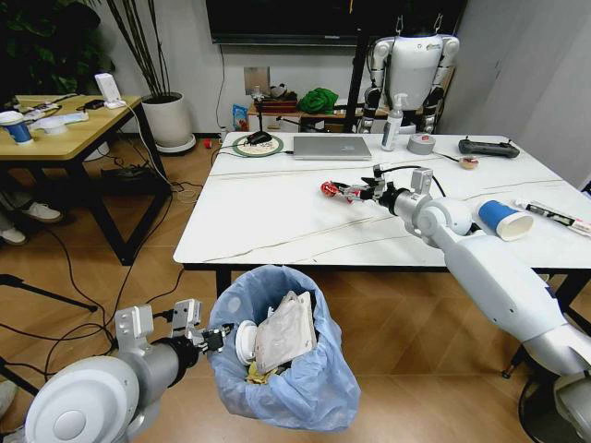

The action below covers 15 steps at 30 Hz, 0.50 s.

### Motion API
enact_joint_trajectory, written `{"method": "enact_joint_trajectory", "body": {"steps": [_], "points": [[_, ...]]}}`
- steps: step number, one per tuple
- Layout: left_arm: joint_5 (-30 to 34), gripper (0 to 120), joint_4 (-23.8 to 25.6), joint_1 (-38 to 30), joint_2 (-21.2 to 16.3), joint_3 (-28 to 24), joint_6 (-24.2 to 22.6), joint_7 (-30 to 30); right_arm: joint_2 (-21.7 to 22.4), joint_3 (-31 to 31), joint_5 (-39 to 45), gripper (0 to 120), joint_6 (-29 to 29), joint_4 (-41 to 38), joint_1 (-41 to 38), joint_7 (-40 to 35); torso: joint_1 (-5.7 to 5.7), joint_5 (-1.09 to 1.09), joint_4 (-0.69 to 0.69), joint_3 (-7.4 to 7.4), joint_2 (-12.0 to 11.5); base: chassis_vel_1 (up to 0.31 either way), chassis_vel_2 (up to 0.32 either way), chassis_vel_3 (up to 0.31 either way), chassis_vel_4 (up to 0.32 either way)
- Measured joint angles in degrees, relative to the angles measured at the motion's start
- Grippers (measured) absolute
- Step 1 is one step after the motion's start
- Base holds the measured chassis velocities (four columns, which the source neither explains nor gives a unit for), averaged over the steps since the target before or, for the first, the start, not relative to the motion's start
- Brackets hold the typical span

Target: Pick up the trash bin and place the trash from the table into it.

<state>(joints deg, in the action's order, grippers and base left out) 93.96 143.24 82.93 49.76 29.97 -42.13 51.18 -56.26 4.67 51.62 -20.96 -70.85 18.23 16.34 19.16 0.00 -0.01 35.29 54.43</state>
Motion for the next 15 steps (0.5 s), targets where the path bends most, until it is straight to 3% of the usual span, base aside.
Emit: {"method": "enact_joint_trajectory", "body": {"steps": [15], "points": [[0.8, 0, 0.0, -1.3, 0.4, -0.2, 0.0, -0.2, -3.0, -0.3, -4.0, 100, 2.4, 7.8, -1.0, 4.4, -0.01, -0.01, -0.01, 0.00, 0.0, 0.000, 0.000, 0.000, 0.000]]}}
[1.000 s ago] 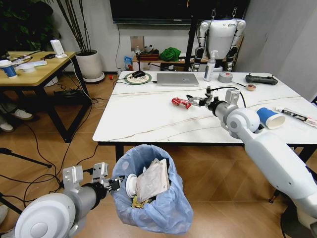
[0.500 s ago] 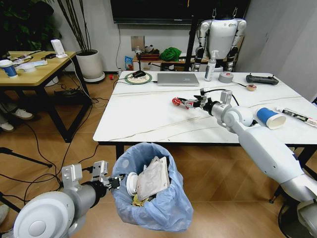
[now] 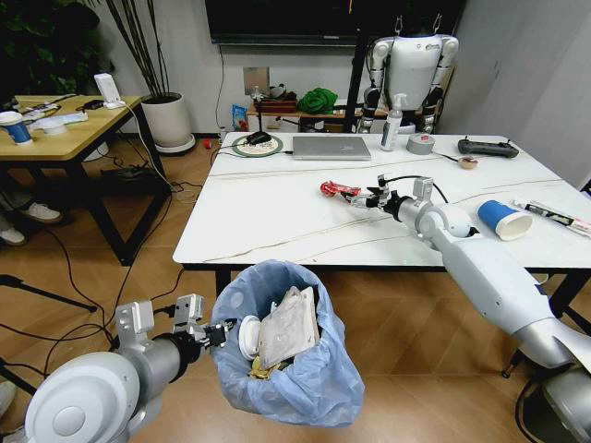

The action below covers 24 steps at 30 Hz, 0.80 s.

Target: Pick up the trash bin and place the trash from the table into it.

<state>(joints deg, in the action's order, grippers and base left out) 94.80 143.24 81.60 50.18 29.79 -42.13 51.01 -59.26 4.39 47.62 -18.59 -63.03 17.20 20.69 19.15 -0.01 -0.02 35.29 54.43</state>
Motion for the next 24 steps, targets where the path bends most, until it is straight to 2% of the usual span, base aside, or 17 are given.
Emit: {"method": "enact_joint_trajectory", "body": {"steps": [11, 17, 21, 24], "points": [[0.7, 0, 0.0, -1.1, -0.2, 0.1, 0.0, 0.0, -1.4, 0.0, -0.7, 99, 0.7, 1.9, -0.6, 0.3, 0.00, 0.00, 0.00, 0.00, 0.0, 0.000, 0.000, 0.000, 0.000], [0.9, 0, 0.0, -1.3, -0.3, 0.1, 0.0, 0.0, -1.6, 0.0, -0.9, 86, 1.0, 2.1, -0.2, 0.3, 0.00, 0.00, 0.00, 0.00, 0.0, 0.000, 0.000, 0.000, 0.000], [0.9, 0, 0.0, -1.4, -0.5, 0.3, 0.0, 0.0, -1.7, 0.1, -1.2, 70, 1.4, 2.2, 0.3, 0.3, 0.00, 0.01, 0.00, 0.00, 0.0, 0.000, 0.000, 0.000, 0.000], [0.9, 0, 0.0, -1.4, -0.5, 0.3, 0.0, 0.0, -1.7, 0.1, -1.2, 66, 1.5, 2.2, 0.4, 0.3, 0.00, 0.00, 0.01, 0.00, 0.0, 0.000, 0.000, 0.000, 0.000]]}}
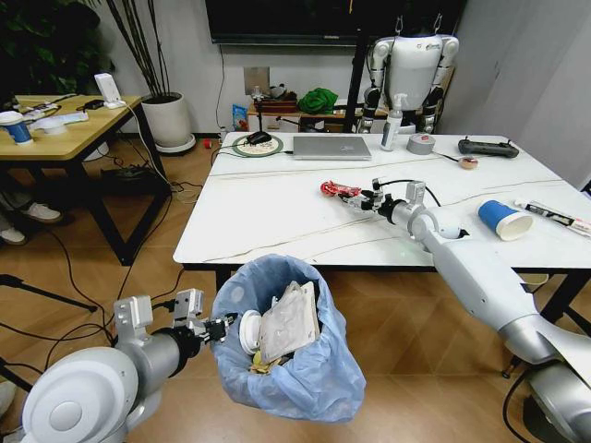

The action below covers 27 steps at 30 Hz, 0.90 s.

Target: Pick up the trash bin and place the trash from the table into it.

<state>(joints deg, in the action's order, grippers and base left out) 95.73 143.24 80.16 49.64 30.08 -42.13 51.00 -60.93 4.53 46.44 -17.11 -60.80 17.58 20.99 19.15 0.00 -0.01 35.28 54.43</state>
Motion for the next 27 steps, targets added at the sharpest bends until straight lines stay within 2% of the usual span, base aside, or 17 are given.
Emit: {"method": "enact_joint_trajectory", "body": {"steps": [7, 19, 24, 27], "points": [[0.1, 0, 0.0, -0.2, 0.0, 0.0, 0.0, 0.0, 0.0, 0.1, 0.1, 45, 0.6, -0.1, 0.3, -1.1, 0.00, 0.00, 0.00, 0.00, 0.0, 0.000, 0.000, 0.000, 0.000], [0.0, 0, 0.0, -0.4, -0.1, -0.1, 0.0, -0.2, 1.0, -1.1, 2.2, 43, 1.2, -3.8, 2.2, -4.6, 0.00, 0.00, 0.00, 0.00, 0.0, 0.000, 0.000, 0.000, 0.000], [-0.2, 0, 0.0, -0.4, 0.0, -0.3, 0.0, -0.2, 3.1, -2.5, 5.1, 43, 1.0, -10.1, 3.9, -7.2, 0.00, 0.00, -0.01, 0.00, 0.0, 0.000, 0.000, 0.000, 0.000], [-0.3, 0, 0.0, -0.5, 0.0, -0.5, 0.0, -0.2, 5.6, -3.2, 7.8, 43, 0.4, -17.1, 6.4, -8.8, 0.00, 0.01, 0.00, 0.00, 0.0, 0.000, 0.000, 0.000, 0.000]]}}
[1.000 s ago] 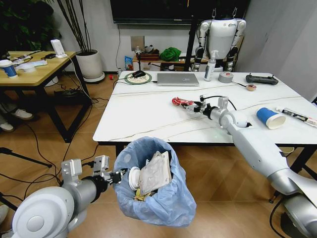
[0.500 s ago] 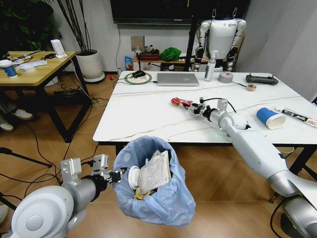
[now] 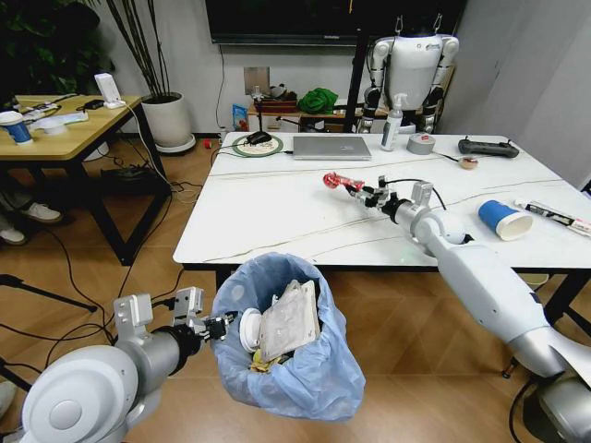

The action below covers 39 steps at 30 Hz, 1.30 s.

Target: Pick up the trash bin and place the trash from the table into it.

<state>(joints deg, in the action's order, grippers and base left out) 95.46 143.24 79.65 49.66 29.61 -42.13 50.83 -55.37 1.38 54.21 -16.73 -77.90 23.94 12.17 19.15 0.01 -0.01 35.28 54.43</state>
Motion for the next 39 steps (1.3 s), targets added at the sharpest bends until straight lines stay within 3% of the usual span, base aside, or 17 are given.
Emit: {"method": "enact_joint_trajectory", "body": {"steps": [11, 24, 39], "points": [[-0.1, 0, 0.0, -1.3, 0.0, -0.4, 0.0, 0.3, 9.1, -1.2, 7.2, 43, -1.7, -24.7, 6.5, -2.0, 0.00, -0.01, 0.01, 0.00, 0.0, 0.000, 0.000, 0.000, 0.000], [-0.3, 0, 0.0, -1.7, -0.1, -1.5, 0.0, 1.2, 17.5, -2.1, 13.0, 43, -3.1, -44.5, 9.8, -2.1, 0.00, -0.01, 0.00, 0.00, 0.0, 0.000, 0.000, 0.000, 0.000], [-1.5, 0, 0.0, -0.5, 0.2, -2.2, 0.0, 1.5, 23.7, -2.3, 12.5, 43, -3.6, -54.4, 13.5, -0.4, 0.00, 0.00, 0.00, 0.00, 0.0, 0.000, 0.000, 0.000, 0.000]]}}
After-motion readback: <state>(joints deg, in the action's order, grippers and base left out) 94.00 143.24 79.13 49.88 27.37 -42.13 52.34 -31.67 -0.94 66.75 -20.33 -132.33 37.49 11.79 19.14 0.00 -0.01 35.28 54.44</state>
